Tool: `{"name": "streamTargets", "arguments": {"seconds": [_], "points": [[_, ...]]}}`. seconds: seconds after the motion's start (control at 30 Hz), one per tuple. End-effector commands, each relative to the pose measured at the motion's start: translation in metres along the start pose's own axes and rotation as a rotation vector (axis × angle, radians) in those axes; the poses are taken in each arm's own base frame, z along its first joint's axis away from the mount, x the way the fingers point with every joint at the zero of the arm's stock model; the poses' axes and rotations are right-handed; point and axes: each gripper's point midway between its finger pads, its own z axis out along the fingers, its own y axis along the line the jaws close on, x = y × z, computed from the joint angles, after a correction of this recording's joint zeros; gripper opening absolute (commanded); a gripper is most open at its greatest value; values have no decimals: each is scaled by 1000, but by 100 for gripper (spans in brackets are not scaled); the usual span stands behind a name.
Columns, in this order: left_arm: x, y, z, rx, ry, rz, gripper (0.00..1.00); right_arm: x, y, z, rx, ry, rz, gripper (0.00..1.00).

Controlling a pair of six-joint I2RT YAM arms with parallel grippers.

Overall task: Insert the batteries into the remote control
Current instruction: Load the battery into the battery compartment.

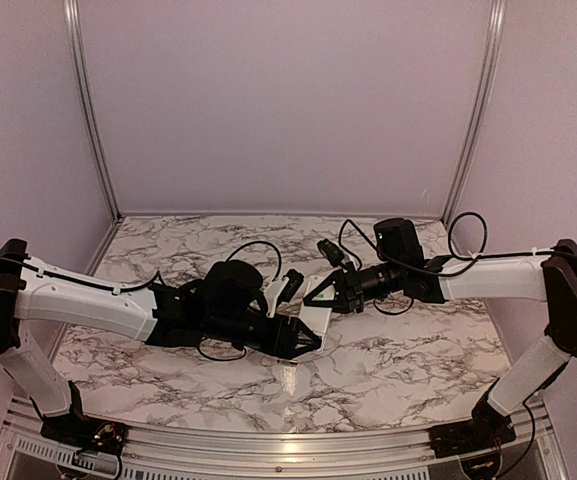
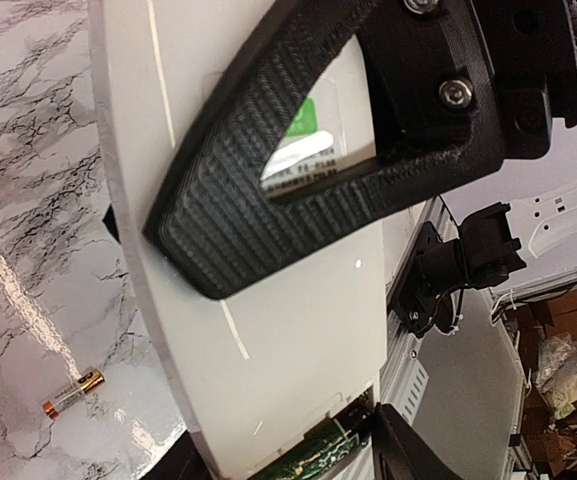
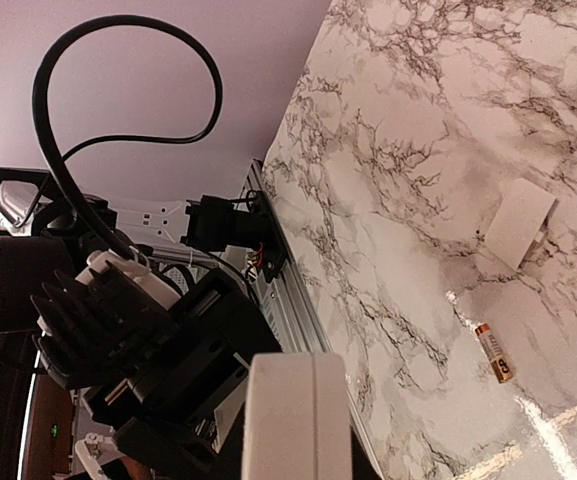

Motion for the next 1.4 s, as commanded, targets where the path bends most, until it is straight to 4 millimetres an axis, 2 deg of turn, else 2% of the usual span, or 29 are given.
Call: {"name": "streamTargets", "arguments": {"seconds": [0.0,0.33,0.77,0.93,1.0,1.17,1.37], "points": [[-3,-15,-2,66,-6,34,46,-10,11,-3,-14,-24,-34,0],[3,-15,-6,126,5,13,30,-14,35,-11,-86,-43,-91,0],[10,-13,-9,192,22,-17,20,-15,76,-24,-207,-57,-166,0],[10,-9,-11,189,18,-23,16,-16,78,-24,-206,-59,-166,0],[8,-9,-12,190,15,-16,17,-16,73,-23,-191,-58,-159,0],[-2,-19,-17,201,-11,22,40,-17,46,-16,-99,-62,-115,0],[-12,-23,-20,191,-34,48,49,-20,34,-15,-52,-78,-99,0]]}}
